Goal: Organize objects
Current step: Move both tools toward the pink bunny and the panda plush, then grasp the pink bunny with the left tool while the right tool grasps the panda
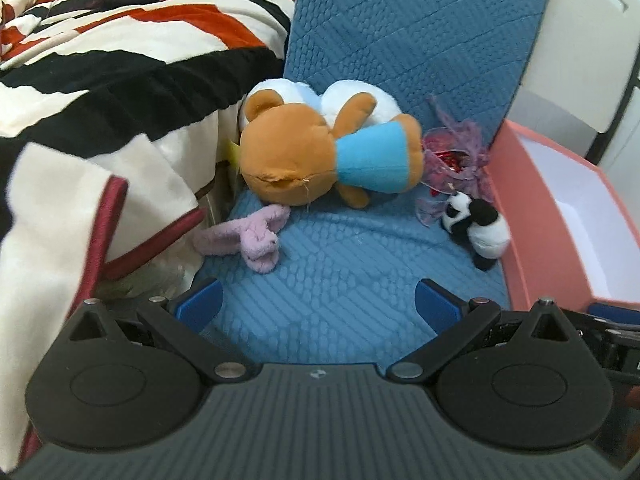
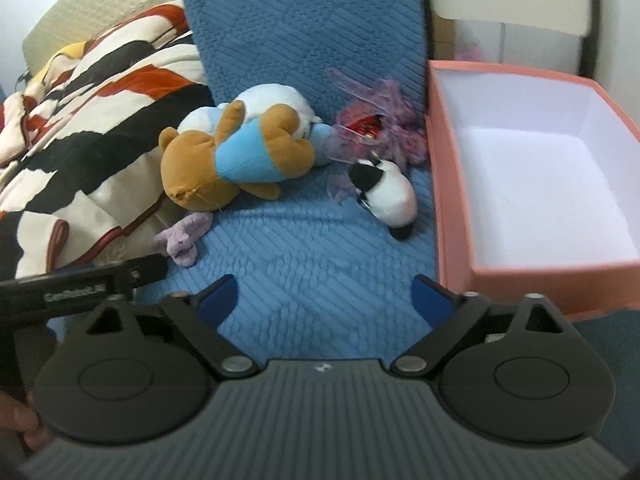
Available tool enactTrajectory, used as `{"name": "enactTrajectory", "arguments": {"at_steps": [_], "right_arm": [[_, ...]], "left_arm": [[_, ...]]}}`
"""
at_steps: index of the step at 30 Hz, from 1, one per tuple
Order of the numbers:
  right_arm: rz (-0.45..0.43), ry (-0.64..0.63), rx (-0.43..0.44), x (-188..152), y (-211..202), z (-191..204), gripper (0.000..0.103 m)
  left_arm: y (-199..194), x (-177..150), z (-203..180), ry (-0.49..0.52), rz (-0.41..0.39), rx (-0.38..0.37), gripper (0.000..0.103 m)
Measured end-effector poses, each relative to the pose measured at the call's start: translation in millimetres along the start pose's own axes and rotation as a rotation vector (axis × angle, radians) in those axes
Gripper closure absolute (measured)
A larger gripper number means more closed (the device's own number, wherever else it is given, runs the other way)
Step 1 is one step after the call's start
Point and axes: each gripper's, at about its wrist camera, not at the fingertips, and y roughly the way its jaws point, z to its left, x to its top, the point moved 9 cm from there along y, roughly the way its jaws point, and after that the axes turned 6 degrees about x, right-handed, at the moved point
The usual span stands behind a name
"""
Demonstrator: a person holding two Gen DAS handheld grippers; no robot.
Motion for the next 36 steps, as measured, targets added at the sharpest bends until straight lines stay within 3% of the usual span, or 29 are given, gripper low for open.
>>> {"name": "enactTrajectory", "arguments": {"at_steps": [2, 7, 11, 18, 28, 33, 34, 36], "right_arm": [[0.003, -0.016, -0.008, 6, 14, -2, 0.027], [-0.016, -0.097, -0.057, 19, 46, -10, 0.037], [-0.025, -0.187, -0.106, 29, 67, -18, 0.038], [-0.04, -0.294, -0.153, 41, 96, -22, 0.038], [-0.03, -0.399, -0.287, 47, 127, -38, 0.037], [-0.028, -0.447, -0.365, 49, 131, -47, 0.054], [-0.032, -0.447, -0.378, 50, 130, -49, 0.063], [-0.04, -0.431, -0.37, 52, 127, -53, 0.068]], "left_arm": [[14, 4, -1, 0.014, -0.002, 0.025, 0.0], [48, 16, 0, 0.008, 0.003, 0.062, 0.001], [75, 20, 8, -0.033, 0.044, 0.08, 0.001], [116, 20, 20, -0.099, 0.121, 0.134, 0.014], [146, 19, 33, -0.127, 0.148, 0.243, 0.042], [150, 20, 40, -0.143, 0.123, 0.294, 0.054], [150, 20, 41, -0.147, 0.115, 0.305, 0.059], [149, 20, 45, -0.194, 0.104, 0.332, 0.064]]}}
